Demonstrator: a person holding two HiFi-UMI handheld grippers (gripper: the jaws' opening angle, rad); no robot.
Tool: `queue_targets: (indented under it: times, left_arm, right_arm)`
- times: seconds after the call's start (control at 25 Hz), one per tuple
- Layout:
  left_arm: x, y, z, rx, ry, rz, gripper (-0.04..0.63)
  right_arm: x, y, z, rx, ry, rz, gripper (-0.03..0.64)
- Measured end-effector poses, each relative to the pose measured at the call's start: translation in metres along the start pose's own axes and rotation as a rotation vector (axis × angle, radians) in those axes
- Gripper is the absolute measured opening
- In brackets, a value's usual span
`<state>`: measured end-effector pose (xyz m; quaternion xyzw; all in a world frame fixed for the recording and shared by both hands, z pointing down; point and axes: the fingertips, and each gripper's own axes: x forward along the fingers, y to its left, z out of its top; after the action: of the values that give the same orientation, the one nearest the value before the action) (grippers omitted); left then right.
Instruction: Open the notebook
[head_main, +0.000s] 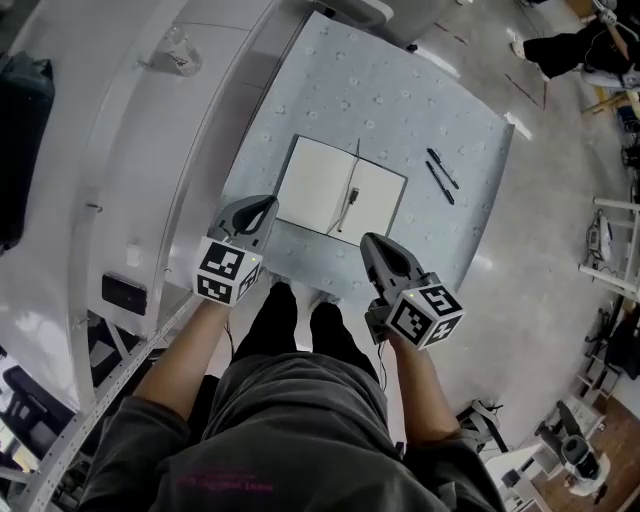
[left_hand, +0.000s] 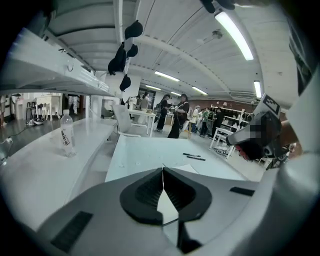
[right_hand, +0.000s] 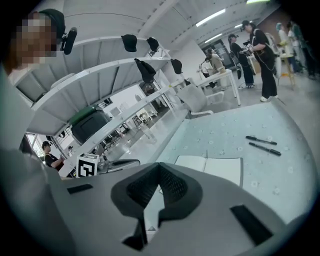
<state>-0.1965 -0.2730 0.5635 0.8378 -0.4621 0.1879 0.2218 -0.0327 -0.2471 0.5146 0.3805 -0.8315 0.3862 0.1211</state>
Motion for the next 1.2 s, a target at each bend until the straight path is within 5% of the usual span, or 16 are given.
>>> queue_targets:
  times: [0.56,1.2]
  left_arm:
    - [-0.043,-0.042,0.088,0.104,-0.159,-0.02,0.003]
    - [-0.085,-0.088,0.131,0.177,-0.256,-0.061,0.003]
  right_arm:
    - [-0.052,0.02,0.047,-0.099,-0.127,-0.012,0.0]
    - [-0.098,0.049,0.071,-0.165,-0.221,-0.023,0.0]
